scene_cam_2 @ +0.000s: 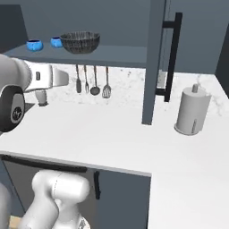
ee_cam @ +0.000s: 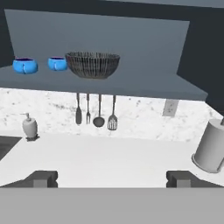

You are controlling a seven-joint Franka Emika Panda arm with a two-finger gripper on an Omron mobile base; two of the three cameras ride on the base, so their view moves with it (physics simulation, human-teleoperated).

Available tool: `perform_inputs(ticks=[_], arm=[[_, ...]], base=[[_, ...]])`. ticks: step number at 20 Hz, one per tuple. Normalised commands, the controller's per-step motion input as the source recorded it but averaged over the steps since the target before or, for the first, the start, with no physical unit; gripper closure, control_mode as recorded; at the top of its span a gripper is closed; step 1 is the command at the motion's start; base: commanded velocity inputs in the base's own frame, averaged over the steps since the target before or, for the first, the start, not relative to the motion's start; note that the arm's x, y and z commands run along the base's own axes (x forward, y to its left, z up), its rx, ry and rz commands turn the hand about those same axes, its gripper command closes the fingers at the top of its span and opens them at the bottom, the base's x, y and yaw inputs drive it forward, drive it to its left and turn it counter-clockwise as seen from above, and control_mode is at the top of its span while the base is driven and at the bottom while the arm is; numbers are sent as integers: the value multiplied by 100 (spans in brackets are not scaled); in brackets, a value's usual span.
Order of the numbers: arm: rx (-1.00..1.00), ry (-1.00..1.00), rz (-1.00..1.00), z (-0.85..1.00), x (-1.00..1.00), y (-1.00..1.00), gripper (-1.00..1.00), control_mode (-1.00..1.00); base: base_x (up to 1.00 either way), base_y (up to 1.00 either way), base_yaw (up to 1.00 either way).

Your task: Gather all objects into one cabinet and sort the glasses and bowls to opposite sides.

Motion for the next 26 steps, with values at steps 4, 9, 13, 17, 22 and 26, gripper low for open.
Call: perform_inputs(ticks=[4,9,13,17,22,26], arm=[[0,0,0,0,0,0,-100,100],[0,0,0,0,0,0,-100,100],[0,0,0,0,0,0,-100,100],[0,0,0,0,0,0,-100,100],[0,0,0,0,0,0,-100,100],[0,0,0,0,0,0,-100,100]], base=[[-100,46,0],[-100,81,-5],[-99,86,-45],[-97,38,-70],[-87,10,-82],[-78,6,-84]])
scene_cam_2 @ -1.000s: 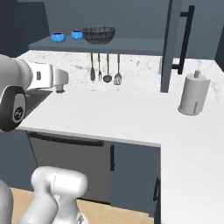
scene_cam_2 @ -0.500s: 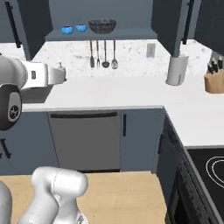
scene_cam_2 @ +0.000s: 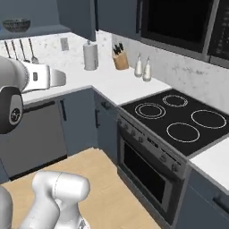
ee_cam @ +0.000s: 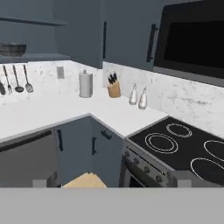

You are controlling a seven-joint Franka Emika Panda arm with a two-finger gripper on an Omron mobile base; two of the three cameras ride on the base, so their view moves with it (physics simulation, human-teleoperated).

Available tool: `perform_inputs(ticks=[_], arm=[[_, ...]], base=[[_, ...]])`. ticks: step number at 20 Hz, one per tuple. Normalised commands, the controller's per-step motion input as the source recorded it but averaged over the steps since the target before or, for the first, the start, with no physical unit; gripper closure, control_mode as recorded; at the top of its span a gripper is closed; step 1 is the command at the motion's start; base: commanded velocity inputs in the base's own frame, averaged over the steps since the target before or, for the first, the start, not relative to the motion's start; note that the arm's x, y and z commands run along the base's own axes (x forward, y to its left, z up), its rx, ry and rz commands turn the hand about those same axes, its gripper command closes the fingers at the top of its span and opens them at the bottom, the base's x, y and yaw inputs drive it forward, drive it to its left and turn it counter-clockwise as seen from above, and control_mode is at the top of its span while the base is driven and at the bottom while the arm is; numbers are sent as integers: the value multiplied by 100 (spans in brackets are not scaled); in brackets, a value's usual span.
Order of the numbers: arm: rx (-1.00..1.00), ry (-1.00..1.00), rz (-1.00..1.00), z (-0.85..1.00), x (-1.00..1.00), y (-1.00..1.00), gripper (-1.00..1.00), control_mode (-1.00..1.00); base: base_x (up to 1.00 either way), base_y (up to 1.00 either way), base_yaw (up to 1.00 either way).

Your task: Gather all objects into one cabinet and sort the glasses and bowls to opposite sides.

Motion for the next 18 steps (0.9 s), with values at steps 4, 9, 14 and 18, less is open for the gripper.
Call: perform_inputs(ticks=[4,9,14,18], arm=[[0,0,0,0,0,0,-100,100],[0,0,0,0,0,0,-100,100],[0,0,0,0,0,0,-100,100],[0,0,0,0,0,0,-100,100]], base=[[-71,0,-83],[-63,-21,-74],[-59,-55,-65],[-41,-78,-48]])
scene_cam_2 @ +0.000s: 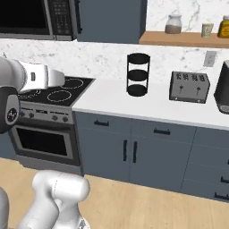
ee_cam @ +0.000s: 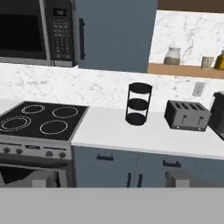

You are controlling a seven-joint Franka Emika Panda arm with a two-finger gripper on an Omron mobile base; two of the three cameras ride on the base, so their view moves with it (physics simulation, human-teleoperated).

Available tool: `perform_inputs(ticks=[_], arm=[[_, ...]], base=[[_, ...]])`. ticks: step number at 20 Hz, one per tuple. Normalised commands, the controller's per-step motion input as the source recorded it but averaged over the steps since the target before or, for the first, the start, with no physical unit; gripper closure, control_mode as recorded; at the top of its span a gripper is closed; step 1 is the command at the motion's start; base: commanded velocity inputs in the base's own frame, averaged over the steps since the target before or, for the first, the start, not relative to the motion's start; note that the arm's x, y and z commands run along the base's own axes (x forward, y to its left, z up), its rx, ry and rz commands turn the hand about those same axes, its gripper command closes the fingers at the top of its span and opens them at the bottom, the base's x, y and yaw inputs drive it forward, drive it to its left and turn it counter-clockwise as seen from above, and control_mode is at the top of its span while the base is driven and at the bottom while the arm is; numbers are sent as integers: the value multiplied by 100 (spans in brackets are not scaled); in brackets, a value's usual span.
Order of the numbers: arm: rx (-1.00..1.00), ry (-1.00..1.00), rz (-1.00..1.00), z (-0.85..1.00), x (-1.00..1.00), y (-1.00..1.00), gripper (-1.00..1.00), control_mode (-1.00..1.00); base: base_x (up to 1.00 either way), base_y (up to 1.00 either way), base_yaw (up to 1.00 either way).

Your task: Gather all objects into one cabinet and sort the glasses and bowls to opposite sides.

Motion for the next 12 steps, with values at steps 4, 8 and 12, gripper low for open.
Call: perform_inputs(ticks=[4,8,12], arm=[[0,0,0,0,0,0,-100,100],[0,0,0,0,0,0,-100,100],[0,0,0,0,0,0,-100,100]], base=[[1,-9,-6],[29,-63,-7],[52,-100,0]])
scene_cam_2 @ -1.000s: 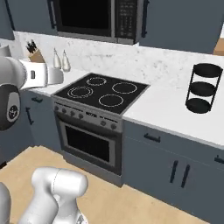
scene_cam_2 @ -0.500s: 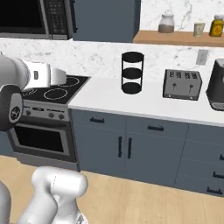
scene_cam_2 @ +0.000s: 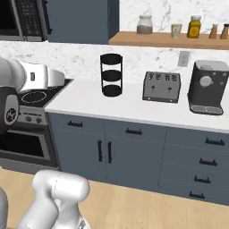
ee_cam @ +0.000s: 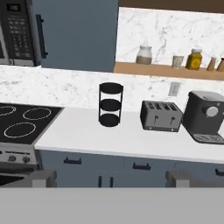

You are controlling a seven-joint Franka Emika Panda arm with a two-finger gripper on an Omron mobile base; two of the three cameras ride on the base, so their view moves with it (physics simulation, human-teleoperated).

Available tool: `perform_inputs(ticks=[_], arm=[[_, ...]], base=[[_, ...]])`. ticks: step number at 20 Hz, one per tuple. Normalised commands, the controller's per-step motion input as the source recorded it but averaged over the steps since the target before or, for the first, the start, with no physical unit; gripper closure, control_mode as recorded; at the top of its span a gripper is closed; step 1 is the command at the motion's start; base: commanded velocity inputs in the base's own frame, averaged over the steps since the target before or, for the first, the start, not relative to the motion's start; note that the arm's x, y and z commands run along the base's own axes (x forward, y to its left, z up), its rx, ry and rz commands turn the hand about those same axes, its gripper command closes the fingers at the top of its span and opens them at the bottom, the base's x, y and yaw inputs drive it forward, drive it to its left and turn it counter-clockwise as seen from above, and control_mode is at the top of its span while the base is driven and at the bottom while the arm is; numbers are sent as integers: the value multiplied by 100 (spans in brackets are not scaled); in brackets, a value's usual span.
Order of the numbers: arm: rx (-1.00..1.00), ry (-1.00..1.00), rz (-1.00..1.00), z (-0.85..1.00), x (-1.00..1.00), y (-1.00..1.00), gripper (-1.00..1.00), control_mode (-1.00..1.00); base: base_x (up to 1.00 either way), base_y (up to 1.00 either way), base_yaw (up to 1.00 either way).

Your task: Gather all objects into one cabinet and sort the glasses and bowls to opposite sides.

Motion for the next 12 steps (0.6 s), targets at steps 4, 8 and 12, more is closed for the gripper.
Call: perform_inputs(ticks=[4,8,12], arm=[[0,0,0,0,0,0,-100,100],[0,0,0,0,0,0,-100,100],[0,0,0,0,0,0,-100,100]], base=[[61,-97,-4],[97,-58,-14],[99,-41,-13]])
